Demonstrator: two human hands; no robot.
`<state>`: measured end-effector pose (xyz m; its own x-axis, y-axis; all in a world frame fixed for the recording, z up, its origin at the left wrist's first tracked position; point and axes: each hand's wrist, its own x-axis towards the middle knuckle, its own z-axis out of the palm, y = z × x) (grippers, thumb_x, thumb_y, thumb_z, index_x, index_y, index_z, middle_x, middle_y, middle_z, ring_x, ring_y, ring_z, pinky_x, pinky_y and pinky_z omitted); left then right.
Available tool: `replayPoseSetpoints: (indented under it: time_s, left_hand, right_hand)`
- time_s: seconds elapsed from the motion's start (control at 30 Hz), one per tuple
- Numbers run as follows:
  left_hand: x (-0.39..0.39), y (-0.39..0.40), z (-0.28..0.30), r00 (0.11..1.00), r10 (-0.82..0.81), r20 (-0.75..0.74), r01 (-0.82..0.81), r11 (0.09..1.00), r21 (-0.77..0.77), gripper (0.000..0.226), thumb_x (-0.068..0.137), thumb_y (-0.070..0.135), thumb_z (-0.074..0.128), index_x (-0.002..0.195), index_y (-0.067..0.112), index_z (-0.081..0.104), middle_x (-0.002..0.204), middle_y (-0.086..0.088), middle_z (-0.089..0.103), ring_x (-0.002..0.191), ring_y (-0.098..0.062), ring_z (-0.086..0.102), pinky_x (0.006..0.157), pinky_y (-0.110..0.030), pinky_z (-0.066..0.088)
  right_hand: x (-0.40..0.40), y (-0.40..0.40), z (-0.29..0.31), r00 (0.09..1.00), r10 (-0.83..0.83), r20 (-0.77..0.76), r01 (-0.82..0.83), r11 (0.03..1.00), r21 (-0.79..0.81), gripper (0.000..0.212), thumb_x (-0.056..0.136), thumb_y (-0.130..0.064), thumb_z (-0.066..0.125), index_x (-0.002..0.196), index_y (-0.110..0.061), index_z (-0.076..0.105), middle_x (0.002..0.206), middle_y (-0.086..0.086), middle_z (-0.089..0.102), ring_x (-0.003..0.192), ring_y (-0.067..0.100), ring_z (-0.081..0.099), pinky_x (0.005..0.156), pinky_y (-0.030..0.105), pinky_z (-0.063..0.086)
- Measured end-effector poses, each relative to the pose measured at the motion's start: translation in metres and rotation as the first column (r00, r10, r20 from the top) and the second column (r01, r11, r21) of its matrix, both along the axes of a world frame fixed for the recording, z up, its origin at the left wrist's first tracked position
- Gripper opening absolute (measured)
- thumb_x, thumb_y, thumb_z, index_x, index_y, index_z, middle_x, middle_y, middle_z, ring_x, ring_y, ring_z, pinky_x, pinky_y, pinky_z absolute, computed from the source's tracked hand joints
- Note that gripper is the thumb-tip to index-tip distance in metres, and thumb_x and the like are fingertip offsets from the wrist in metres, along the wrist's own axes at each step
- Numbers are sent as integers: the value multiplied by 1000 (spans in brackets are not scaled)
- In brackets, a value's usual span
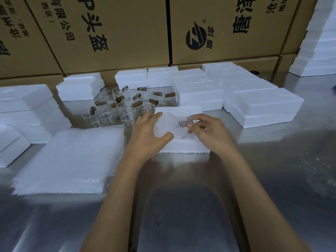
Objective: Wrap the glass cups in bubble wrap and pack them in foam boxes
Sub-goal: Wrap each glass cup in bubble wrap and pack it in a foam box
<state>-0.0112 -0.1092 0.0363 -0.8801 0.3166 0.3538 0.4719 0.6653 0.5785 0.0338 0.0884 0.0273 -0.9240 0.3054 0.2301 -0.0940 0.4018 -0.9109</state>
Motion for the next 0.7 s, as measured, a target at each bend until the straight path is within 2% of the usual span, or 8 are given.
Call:
replayPoseSetpoints:
  time_s: [0.17, 0.27, 0.4, 0.47, 0.53, 0.6, 0.67, 0.7]
  left_hand:
    - [-2, 0, -4, 999, 33, 40, -30, 997, -71, 85, 73, 57, 49, 150, 21, 47, 130, 10, 47, 129, -15, 33, 108, -34, 31]
    - [-3, 1, -6, 998, 40, 51, -37, 997, -63, 85, 71, 59, 49, 148, 24, 47, 122, 13, 43, 128, -13, 32, 108, -35, 31]
    - [-8, 2, -8, 993, 50, 104, -55, 998, 40, 77, 68, 56, 58, 140, 30, 52, 125, 12, 35, 130, -9, 27, 107, -26, 27]
    - [-5, 0, -13, 984, 10, 179, -29, 994, 102, 64, 72, 53, 70, 132, 36, 52, 134, 10, 34, 137, -11, 28, 107, -25, 25]
    - [-6, 0, -14, 956, -39, 289, -22, 979, 204, 55, 80, 53, 76, 125, 41, 47, 137, 13, 38, 133, -9, 34, 104, -27, 30]
    - [-8, 5, -11, 920, -88, 383, -51, 939, 339, 54, 86, 62, 65, 130, 43, 39, 133, 23, 41, 126, -2, 37, 98, -25, 32]
    - [-13, 9, -4, 877, -90, 472, -170, 861, 480, 51, 97, 59, 49, 142, 35, 41, 137, 23, 47, 125, -4, 45, 98, -27, 37]
    - [-16, 9, -2, 852, -101, 513, -223, 817, 531, 47, 100, 56, 44, 140, 32, 51, 137, 17, 55, 124, -8, 54, 98, -30, 43]
  right_hand:
    - [-4, -5, -10, 994, -111, 4, 107, 963, 246, 22, 92, -32, 68, 112, -27, 74, 72, -17, 67, 102, 16, 60, 99, 36, 44]
    - [-3, -9, -13, 990, -131, -57, 143, 928, 344, 25, 93, -32, 67, 116, -25, 74, 67, -23, 52, 103, 20, 59, 99, 35, 42]
    - [-5, -8, -15, 990, -130, -50, 139, 932, 334, 25, 93, -30, 67, 117, -25, 73, 75, -14, 56, 101, 19, 53, 99, 34, 43]
    - [-6, -7, -13, 993, -119, -21, 120, 962, 243, 20, 89, -27, 70, 109, -27, 75, 83, -11, 58, 99, 18, 52, 100, 37, 43]
    - [-7, -7, -9, 991, -131, -30, 134, 987, 93, 19, 85, -28, 74, 104, -32, 73, 91, -13, 55, 103, 18, 52, 98, 30, 44]
    - [-7, -5, -3, 980, -195, -30, 190, 975, -114, 28, 84, -38, 74, 111, -35, 68, 106, -13, 54, 110, 13, 51, 90, 21, 42]
    - [-7, 0, 1, 984, -169, 49, 175, 902, -394, 51, 81, -54, 67, 127, -33, 61, 127, -13, 55, 120, 8, 51, 96, 24, 40]
    - [-8, 4, 2, 986, -125, 109, 162, 861, -481, 58, 81, -58, 62, 133, -32, 58, 133, -12, 56, 124, 10, 52, 102, 29, 41]
